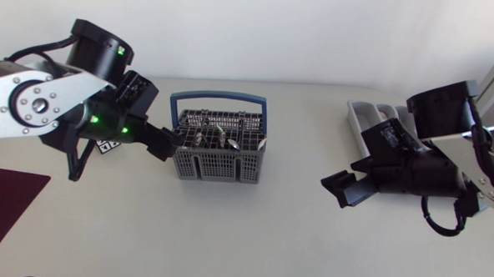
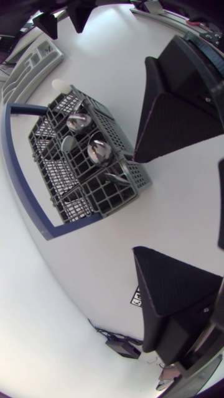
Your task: Transfer all utensils from the basket to the drawer tray.
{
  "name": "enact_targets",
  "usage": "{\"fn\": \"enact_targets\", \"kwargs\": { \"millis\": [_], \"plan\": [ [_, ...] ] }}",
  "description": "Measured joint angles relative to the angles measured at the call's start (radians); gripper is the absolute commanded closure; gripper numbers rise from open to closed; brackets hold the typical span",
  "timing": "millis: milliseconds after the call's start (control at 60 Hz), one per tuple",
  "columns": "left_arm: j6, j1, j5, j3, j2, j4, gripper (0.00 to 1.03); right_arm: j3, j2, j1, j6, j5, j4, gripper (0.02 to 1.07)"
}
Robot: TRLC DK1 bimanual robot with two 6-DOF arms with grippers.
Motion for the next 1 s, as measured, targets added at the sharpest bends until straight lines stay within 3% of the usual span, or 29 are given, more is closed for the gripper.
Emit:
{"fn": "enact_targets", "kwargs": {
  "millis": [283,383,767,967,1000],
  "plan": [
    [0.019,-0.041,-0.001,0.111,0.128,-0.033,0.30,0.030,0.044,0.008,-0.016,-0.008,-0.007,0.06],
    [0.026,-0.059,-0.046,0.121,0.169,-0.030,0.44,0.031,0.060,0.013,-0.015,-0.008,-0.007,0.06],
    [0.041,-0.071,-0.109,0.121,0.225,0.040,0.80,0.033,0.062,0.034,-0.015,-0.008,-0.007,0.06],
    [0.044,-0.071,-0.111,0.121,0.244,0.043,0.81,0.033,0.061,0.039,-0.015,-0.008,-0.007,0.06],
    [0.044,-0.071,-0.112,0.121,0.246,0.043,0.85,0.033,0.061,0.041,-0.016,-0.008,-0.007,0.06]
  ]
}}
